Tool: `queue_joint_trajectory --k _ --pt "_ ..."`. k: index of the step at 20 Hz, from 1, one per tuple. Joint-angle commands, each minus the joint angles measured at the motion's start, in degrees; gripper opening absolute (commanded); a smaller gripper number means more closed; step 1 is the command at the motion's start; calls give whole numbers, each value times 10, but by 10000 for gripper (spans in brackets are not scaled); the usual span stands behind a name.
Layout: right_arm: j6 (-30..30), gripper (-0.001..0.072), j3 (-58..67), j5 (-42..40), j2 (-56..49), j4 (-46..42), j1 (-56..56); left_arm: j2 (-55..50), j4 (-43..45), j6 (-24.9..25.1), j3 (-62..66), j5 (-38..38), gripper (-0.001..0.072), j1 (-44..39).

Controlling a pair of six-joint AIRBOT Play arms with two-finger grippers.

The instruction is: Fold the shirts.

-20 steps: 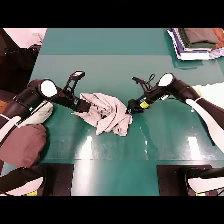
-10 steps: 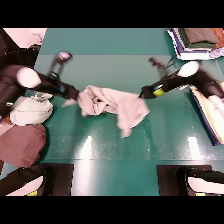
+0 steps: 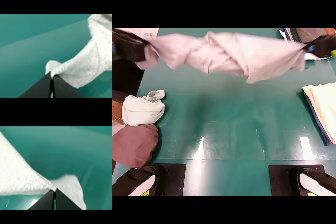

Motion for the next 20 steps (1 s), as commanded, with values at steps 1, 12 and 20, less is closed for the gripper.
queue_joint_trajectory --k 1,12,20 --pt "0 8 52 3 29 -7 -26 9 37 36 40 9 23 2" --pt "-2 9 -201 -35 90 -37 7 2 90 -3 -73 -6 23 2" --pt "-2 9 -245 -104 191 -36 26 34 125 -1 -50 -15 23 2"
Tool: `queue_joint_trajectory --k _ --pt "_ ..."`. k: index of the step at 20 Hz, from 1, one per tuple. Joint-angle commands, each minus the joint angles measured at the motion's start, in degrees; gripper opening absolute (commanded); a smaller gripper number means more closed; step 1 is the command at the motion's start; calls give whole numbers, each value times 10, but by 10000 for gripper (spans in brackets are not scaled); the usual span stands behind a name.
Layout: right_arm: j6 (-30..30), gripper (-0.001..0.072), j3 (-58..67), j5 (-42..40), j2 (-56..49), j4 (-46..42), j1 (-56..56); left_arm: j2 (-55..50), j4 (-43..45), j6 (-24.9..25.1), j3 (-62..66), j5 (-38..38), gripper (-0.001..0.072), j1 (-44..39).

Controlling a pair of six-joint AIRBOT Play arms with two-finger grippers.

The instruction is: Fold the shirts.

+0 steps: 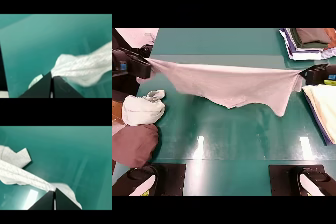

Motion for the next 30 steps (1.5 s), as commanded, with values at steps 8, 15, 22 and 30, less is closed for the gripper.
queue_joint_trajectory --k 8,15,22,30 --pt "25 8 143 68 104 -1 3 48 -78 0 357 -27 22 0" --pt "137 8 48 201 34 0 3 -64 -87 4 352 -116 22 0" --pt "137 8 -75 82 -119 1 3 -330 -99 4 244 -112 24 0" --pt "137 10 -82 -105 -264 7 3 -479 -113 -16 231 19 510 0"
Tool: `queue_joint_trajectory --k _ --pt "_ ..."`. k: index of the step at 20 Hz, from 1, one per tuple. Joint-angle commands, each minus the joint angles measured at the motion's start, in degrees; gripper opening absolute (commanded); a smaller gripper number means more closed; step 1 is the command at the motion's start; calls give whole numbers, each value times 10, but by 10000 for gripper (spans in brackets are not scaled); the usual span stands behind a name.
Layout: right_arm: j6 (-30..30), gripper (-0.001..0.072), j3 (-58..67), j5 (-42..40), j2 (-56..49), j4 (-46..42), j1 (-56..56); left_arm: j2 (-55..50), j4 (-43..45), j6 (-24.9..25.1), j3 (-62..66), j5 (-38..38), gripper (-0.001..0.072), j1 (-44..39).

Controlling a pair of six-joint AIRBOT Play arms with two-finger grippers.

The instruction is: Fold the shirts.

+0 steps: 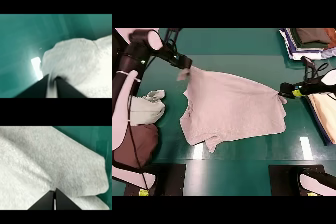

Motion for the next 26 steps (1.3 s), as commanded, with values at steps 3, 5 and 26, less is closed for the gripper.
queue_joint_trajectory --k 3,5,26 --pt "1 367 19 -83 -61 1 0 -33 9 -14 13 27 646 3" --pt "0 452 53 -57 -63 0 -10 -27 9 -40 40 -18 646 17" --pt "-152 449 80 228 82 62 -130 453 -305 -58 -761 -50 647 83"
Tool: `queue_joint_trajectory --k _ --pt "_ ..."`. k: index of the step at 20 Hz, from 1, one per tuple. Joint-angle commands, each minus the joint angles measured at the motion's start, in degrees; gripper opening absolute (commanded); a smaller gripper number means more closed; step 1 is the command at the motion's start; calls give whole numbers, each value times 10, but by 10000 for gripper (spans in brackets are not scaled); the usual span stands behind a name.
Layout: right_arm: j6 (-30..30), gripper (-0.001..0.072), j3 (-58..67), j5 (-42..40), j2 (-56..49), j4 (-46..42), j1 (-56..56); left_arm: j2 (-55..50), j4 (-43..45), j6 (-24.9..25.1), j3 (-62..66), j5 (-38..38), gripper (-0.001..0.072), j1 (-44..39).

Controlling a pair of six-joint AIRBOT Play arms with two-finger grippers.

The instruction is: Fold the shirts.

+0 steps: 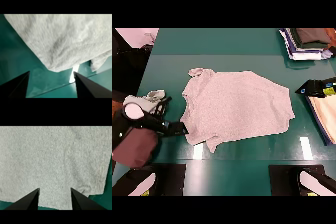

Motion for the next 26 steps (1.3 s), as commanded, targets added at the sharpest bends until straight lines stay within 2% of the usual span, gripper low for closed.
queue_joint_trajectory --k 1,5,13,16,17,19,20,23,26 --pt "-2 450 1 4 2 2 5 24 -61 0 -77 35 647 0" --pt "-3 449 1 5 2 2 5 24 -96 0 -82 83 646 0" --pt "-2 449 1 6 2 2 5 24 -118 0 -116 77 646 -4" --pt "-2 448 1 6 2 2 5 24 -127 0 -118 113 645 -26" --pt "-2 448 1 7 2 2 5 24 -143 0 -118 128 617 -27" --pt "-2 435 0 19 2 -1 4 24 -163 0 -117 141 172 -27" --pt "-2 435 0 30 2 -1 -2 24 -169 1 -116 142 29 -27" --pt "-2 435 -35 56 14 -1 -42 25 -169 19 -83 127 23 -27" --pt "-3 435 -155 20 55 -5 -115 24 -167 48 -16 119 23 -27"
